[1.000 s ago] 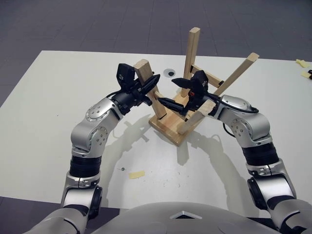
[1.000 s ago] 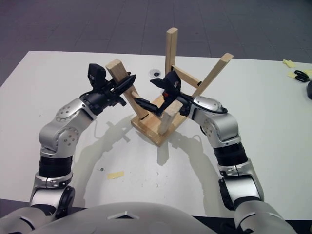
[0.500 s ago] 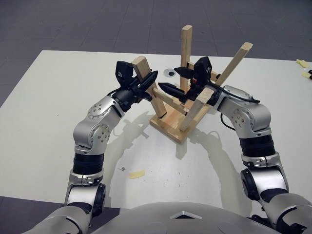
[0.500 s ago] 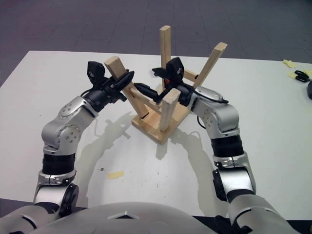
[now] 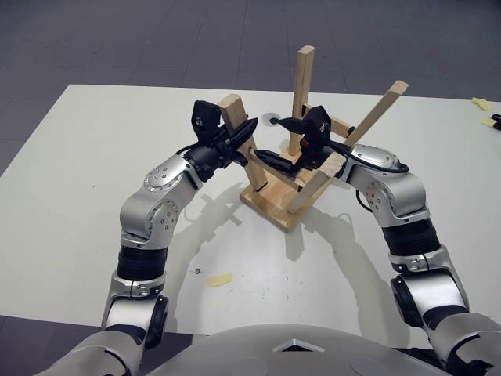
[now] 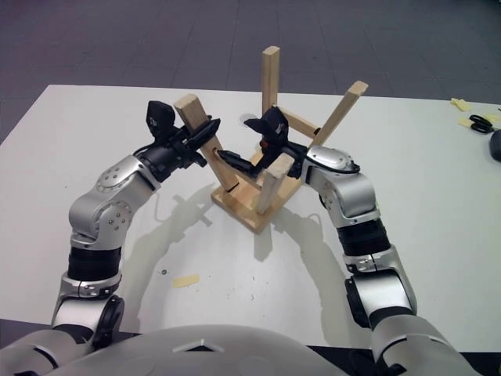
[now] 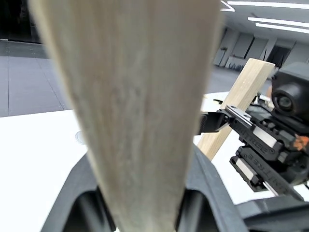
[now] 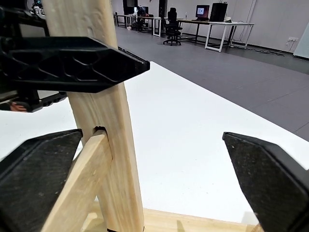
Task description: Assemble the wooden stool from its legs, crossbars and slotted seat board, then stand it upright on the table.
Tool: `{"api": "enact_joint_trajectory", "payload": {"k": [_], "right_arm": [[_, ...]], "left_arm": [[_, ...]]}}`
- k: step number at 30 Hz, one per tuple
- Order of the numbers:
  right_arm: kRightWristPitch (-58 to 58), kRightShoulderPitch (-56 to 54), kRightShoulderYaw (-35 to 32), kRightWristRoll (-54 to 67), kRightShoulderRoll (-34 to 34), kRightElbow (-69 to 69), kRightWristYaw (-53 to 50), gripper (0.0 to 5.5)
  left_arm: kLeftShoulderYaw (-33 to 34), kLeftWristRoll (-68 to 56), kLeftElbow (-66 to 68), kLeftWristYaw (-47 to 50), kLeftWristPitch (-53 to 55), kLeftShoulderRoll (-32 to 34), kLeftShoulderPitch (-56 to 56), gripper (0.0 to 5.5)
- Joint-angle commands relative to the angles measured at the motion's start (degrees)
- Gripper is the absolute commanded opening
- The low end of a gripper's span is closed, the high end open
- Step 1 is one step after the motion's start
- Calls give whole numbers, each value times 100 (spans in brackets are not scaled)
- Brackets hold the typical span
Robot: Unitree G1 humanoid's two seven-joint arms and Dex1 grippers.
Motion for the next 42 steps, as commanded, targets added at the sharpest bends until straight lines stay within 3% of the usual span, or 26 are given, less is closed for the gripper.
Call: {"api": "enact_joint_trajectory", "payload": {"k": [1, 9, 17, 18, 23, 29, 36, 42], "right_arm": [[358, 130, -329, 20, 186, 322, -314, 540], [1272, -438, -1961, 1584, -86, -402, -213, 540], [1311, -992, -2730, 2118, -69, -744, -849, 540], [1313, -1004, -2749, 2145, -63, -801, -911, 540], [1358, -892, -2809, 2275, -19, -959, -1128, 540], [1419, -657, -2709, 2424, 120, -1200, -1286, 540], [1450, -598, -2690, 2548, 154, -1303, -1388, 540], [1417, -720, -2681, 2611, 206, -1335, -1541, 540]], "left_arm": [[-595, 546, 170, -36, 422, 279, 533, 103], [-379, 1072, 440, 706, 48, 61, 409, 103], [-496, 1164, 182, 707, -349, 10, 772, 103], [-494, 1167, 143, 696, -397, -1, 773, 144], [232, 215, -150, 683, -274, -588, 512, 215], [1103, -1282, -694, 674, 175, -827, -245, 307], [1795, -1895, -713, 1088, 461, -189, -1912, 417], [1443, -1381, 633, 333, 274, 214, -2557, 520]]}}
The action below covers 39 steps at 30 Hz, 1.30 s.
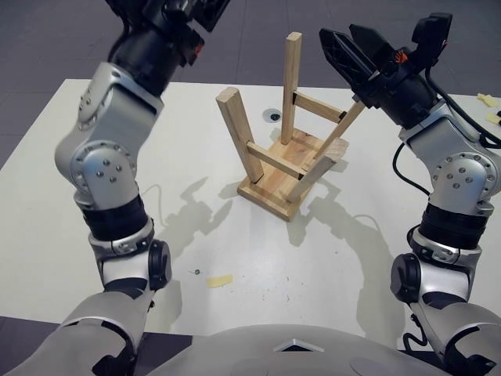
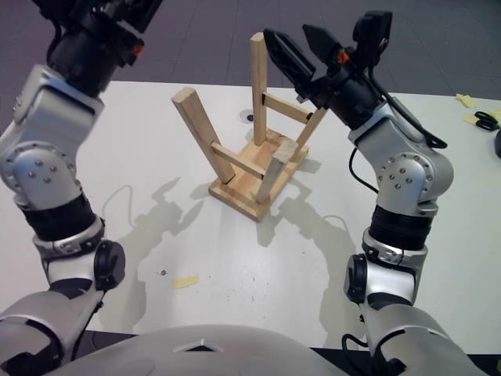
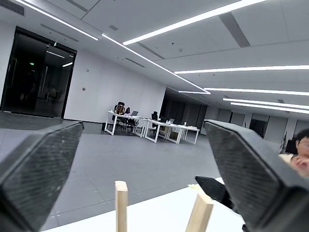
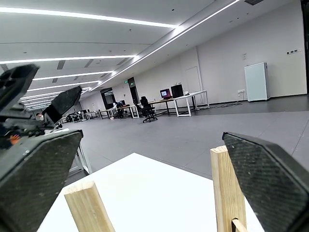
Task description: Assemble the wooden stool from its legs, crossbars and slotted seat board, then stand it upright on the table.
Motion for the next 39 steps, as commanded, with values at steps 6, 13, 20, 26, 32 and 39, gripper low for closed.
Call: {"api": "enact_joint_trajectory", "payload": {"k": [6, 13, 20, 26, 32, 39], "right_arm": [[114, 98, 106, 95, -47, -168, -67, 540], [148, 361, 98, 63, -117, -306, -123, 540], [144, 63, -311, 587, 26, -324, -403, 540], [394, -476, -1254, 2613, -157, -393, -1020, 540], [762, 698, -562, 2470, -633, -1035, -594, 540], [369, 1962, 495, 1035, -828, -1147, -37, 540]], "left_arm": [[-1456, 1112, 1806, -1123, -70, -186, 1109, 538], [-1602, 948, 1029, -985, 111, -341, 1583, 538], [-929, 451, 659, -536, 71, -519, 841, 538], [-578, -617, -172, -248, 508, -783, 230, 538], [-1348, 162, 243, -437, 353, -697, 1048, 538], [-1610, 850, 1020, -539, -115, -802, 1861, 538]]}}
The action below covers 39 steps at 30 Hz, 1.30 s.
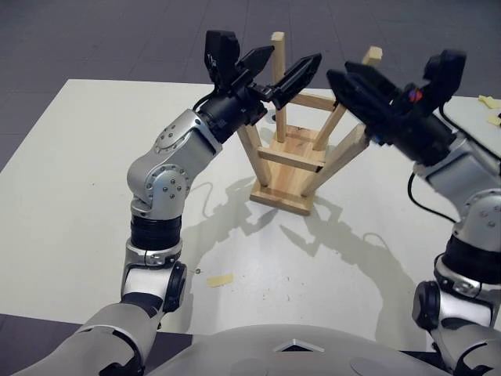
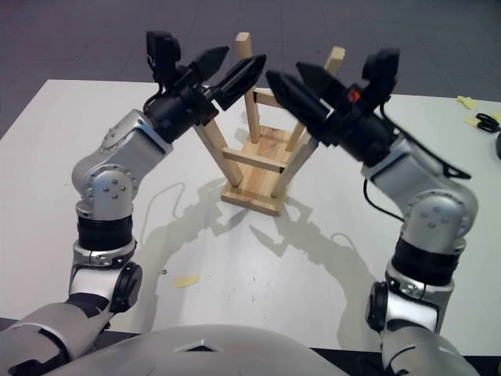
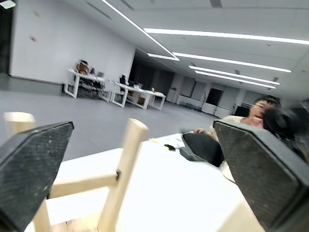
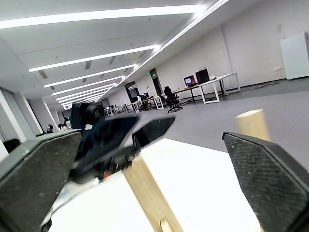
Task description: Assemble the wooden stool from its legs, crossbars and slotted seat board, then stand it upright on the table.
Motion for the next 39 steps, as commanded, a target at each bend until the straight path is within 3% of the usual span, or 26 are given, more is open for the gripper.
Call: {"api": "enact_joint_trajectory", "payload": {"k": [1, 6, 10, 13, 17, 22, 27, 32, 36, 39], "right_arm": [[30, 504, 436, -558, -28, 151, 44, 540], [-126, 224, 256, -164, 159, 169, -71, 540], [-270, -528, -686, 1607, 290, 561, -874, 540], [-438, -739, -1148, 1609, 3, 1172, -1316, 540], [-314, 160, -568, 162, -766, 972, -772, 540], [-221, 1798, 282, -995, -1677, -175, 541, 540], [-118, 1885, 1142, -862, -1282, -1272, 757, 540], [-168, 1865, 1104, -932, -1292, -1125, 1013, 540], [118, 2073, 1035, -333, -1388, -1246, 1463, 540], [-122, 2378, 1025, -1118, -1678, -589, 1667, 540]], "left_arm": [[-148, 275, 588, 120, 405, -13, 827, 538], [-29, 228, 609, 157, 358, -68, 798, 538], [496, -173, 322, 281, 433, -41, 290, 538], [1125, -719, -72, 506, 551, 170, -349, 538], [1903, -1357, -247, 918, 652, 477, -999, 538], [2142, -1470, -527, 1147, 829, 911, -755, 538], [1884, -1145, -652, 1285, 797, 829, -93, 538], [1714, -837, -712, 1278, 735, 916, 212, 538], [1783, -634, -720, 1262, 663, 994, 321, 538], [2066, -697, -842, 1150, 714, 1286, 420, 538]]}}
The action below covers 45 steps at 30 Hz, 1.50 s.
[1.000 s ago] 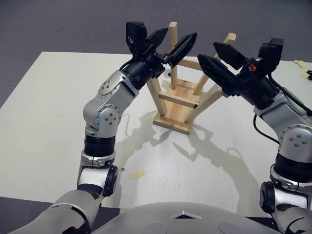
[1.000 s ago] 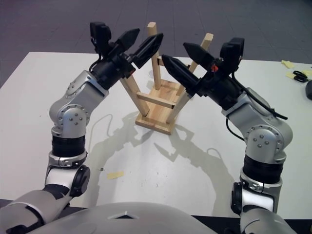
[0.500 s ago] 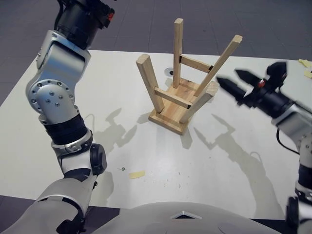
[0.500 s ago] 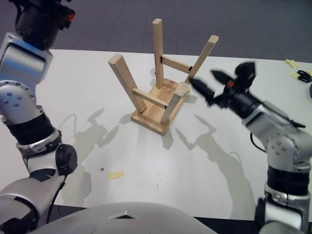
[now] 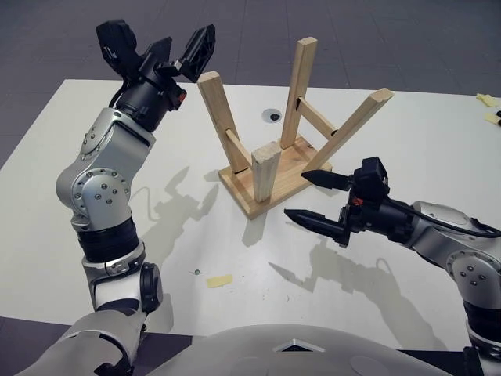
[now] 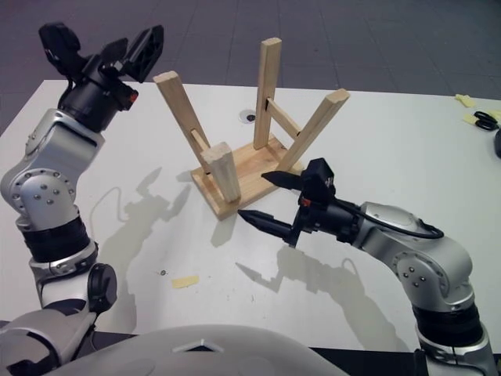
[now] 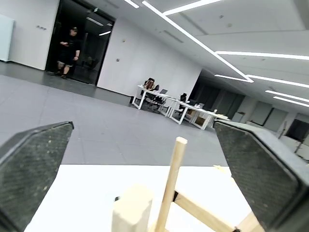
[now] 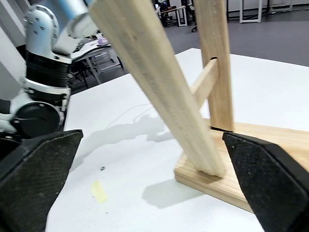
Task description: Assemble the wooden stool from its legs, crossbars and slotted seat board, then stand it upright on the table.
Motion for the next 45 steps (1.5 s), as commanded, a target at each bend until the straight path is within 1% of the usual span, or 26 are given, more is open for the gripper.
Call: {"api": "enact_joint_trajectory", "payload": {"k": [1, 3, 5, 8, 10, 12, 15, 17, 18, 21, 26, 29, 32, 35, 38, 41, 42, 45], "right_arm": [[-384, 338, -21, -1153, -405, 913, 101, 540], [-676, 234, -95, -1644, -386, 1485, 3, 540], [-917, -37, -256, -1883, -248, 1914, -57, 540], [-1180, -589, -347, -2013, 132, 2364, -170, 540], [-1332, -1131, -147, -2072, 456, 2805, 21, 540], [-1511, -1710, 74, -2251, 774, 3424, 227, 540], [-1845, -2380, 432, -2727, 1063, 4356, 574, 540], [-1908, -2473, 617, -2906, 1057, 4479, 877, 540], [-1751, -2401, 658, -2826, 977, 4318, 1087, 540], [-1253, -1952, 727, -2548, 520, 3672, 1774, 540], [-562, -1276, 434, -2072, 37, 2720, 2148, 540], [-546, -1143, 315, -2109, 80, 2574, 1982, 540], [-503, -1120, 297, -2083, 150, 2525, 1973, 540], [-828, -1400, 400, -2385, 421, 2995, 1823, 540], [-1330, -1807, 560, -2818, 639, 3743, 1847, 540], [-1668, -2198, 774, -3093, 783, 4424, 2165, 540], [-1628, -2290, 812, -3080, 830, 4570, 2272, 520], [-1557, -2522, 1044, -3155, 859, 4975, 2761, 472]], "left_arm": [[397, -104, -257, -263, 86, 507, 284, 538], [498, -258, -574, -783, 349, 984, 862, 538], [474, -353, -969, -1576, 613, 1594, 1728, 538], [442, -399, -1154, -2469, 751, 2145, 2618, 538], [78, 181, -1130, -2828, 496, 2471, 3016, 538], [-396, 734, -1011, -3013, 222, 2622, 3092, 538], [-997, 1057, -992, -3180, 46, 2483, 2856, 538], [-1281, 1129, -1020, -3270, 12, 2366, 2685, 538], [-1354, 1169, -1034, -3310, -13, 2353, 2660, 538], [-1367, 1350, -914, -3392, -140, 2428, 2731, 538], [-1328, 1606, -815, -3702, -310, 2673, 2876, 538], [-1359, 1672, -704, -3949, -368, 2777, 2865, 538], [-1472, 1633, -442, -4459, -451, 2913, 2772, 538], [-1772, 1967, 353, -4954, -833, 2938, 2273, 538], [-1998, 2363, 1238, -5023, -1315, 2606, 1600, 538], [-2201, 2529, 1661, -5237, -1547, 2400, 1260, 538], [-2262, 2559, 1720, -5318, -1535, 2380, 1228, 540], [-2497, 2569, 1752, -5713, -1399, 2444, 1241, 486]]}}
